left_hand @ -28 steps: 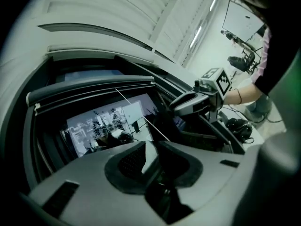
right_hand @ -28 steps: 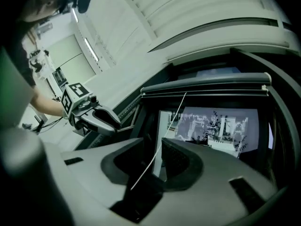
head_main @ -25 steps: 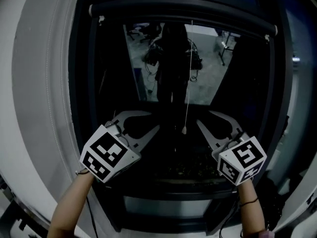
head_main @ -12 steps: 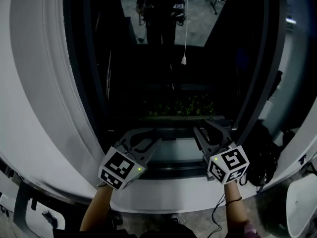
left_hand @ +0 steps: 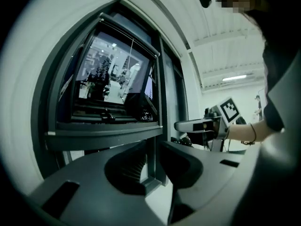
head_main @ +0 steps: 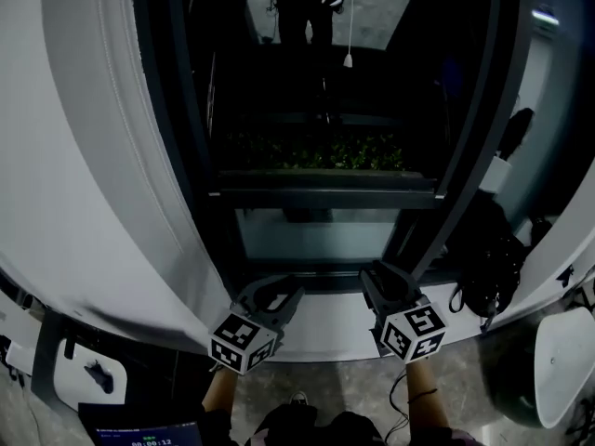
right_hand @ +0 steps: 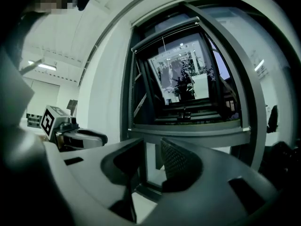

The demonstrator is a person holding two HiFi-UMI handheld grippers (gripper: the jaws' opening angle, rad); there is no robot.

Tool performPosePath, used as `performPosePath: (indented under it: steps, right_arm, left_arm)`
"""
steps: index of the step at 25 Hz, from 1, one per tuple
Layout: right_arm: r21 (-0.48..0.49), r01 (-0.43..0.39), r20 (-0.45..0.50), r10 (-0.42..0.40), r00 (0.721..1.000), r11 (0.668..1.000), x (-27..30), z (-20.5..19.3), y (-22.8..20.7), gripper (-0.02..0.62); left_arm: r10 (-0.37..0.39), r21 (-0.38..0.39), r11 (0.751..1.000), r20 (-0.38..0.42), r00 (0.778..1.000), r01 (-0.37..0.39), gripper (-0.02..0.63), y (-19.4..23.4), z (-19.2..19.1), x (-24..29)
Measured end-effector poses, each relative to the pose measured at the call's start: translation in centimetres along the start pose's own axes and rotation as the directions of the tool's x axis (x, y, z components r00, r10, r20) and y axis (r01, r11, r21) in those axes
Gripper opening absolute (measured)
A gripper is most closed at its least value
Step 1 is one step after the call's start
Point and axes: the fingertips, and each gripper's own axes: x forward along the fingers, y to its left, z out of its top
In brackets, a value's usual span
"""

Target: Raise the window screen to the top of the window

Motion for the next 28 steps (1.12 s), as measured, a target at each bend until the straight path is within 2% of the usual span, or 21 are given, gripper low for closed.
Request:
performPosePath:
  steps: [4,8,15,20,24,28]
  right_arm:
    - [0.059,-0.008,-0.012,0.009,1.0,0.998,-4.1,-2.3,1.5,0.114]
    - [0.088,-0.024,-0.036,0.027,0.999,0.996,-10.0,-4.4,3.4,0.114]
    - [0.131,-0.051,-0.067,0.06,0.996,0.99,-21.4,-7.8,7.2,0.114]
    - [0.165,-0.083,-0.075,0.096,0.993,0.983,-27.5,-9.3,10.0,0.114]
    - [0.188,-0.096,-0.064,0.11,0.992,0.977,-30.3,-9.3,12.1,0.114]
    - [0.223,-0.103,-0.037,0.113,0.993,0.969,-31.9,-8.8,14.0,0.114]
  left_arm:
    - [0.032,-0.079,0.996,-0.005,0.999,-0.032,0.086,-3.6,-2.4,-2.0]
    - [0.058,-0.108,0.992,-0.026,0.998,-0.061,0.084,-9.2,-4.1,-4.2]
    - [0.053,-0.153,0.986,-0.057,0.997,-0.061,0.086,-21.2,-6.4,-8.2]
    - [0.06,-0.172,0.983,-0.07,0.996,-0.072,0.086,-28.3,-7.3,-10.6]
    - [0.066,-0.175,0.982,-0.076,0.995,-0.078,0.085,-31.7,-7.1,-12.4]
    - [0.079,-0.167,0.982,-0.071,0.994,-0.09,0.084,-33.1,-6.6,-14.0]
